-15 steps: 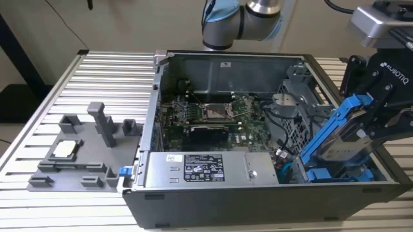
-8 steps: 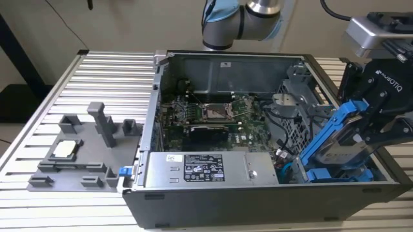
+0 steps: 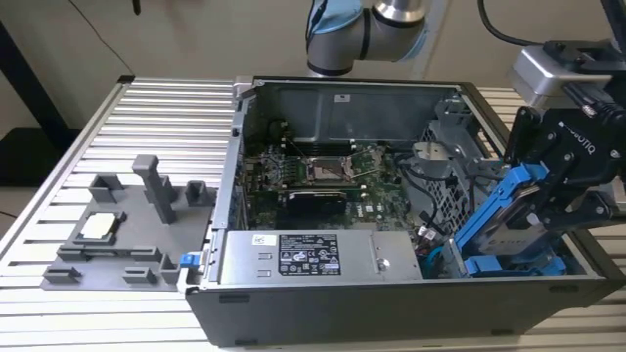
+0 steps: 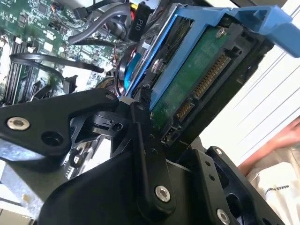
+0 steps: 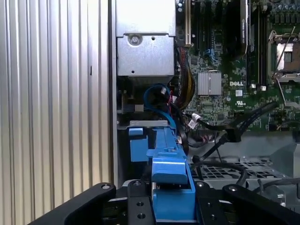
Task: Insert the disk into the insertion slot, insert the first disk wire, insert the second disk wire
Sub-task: 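Insert the disk into the insertion slot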
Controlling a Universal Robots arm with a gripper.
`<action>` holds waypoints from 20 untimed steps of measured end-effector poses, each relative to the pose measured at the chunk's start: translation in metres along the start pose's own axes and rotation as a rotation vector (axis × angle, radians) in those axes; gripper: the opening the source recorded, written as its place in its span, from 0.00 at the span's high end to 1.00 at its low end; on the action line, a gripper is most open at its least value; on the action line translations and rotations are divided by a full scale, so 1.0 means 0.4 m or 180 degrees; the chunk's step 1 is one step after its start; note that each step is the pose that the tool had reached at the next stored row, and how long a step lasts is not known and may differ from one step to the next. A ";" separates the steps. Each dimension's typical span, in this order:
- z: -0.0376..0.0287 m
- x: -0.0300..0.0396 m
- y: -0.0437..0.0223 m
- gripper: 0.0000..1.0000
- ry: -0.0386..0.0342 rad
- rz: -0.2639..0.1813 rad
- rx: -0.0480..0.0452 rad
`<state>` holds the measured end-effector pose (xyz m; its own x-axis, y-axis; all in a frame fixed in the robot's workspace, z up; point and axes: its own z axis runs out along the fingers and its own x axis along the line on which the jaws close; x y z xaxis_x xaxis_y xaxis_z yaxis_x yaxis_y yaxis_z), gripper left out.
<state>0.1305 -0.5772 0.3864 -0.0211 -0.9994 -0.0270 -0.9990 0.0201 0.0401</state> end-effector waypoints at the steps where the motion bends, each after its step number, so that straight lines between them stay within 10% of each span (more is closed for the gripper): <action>1: 0.004 0.000 0.000 0.67 0.0000 0.0001 0.0000; 8: 0.036 0.001 -0.001 0.67 0.0000 0.0002 0.0000; 20: 0.040 0.001 -0.002 0.53 -0.0001 0.0002 0.0000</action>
<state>0.1305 -0.5771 0.3705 -0.0219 -0.9994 -0.0271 -0.9990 0.0208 0.0401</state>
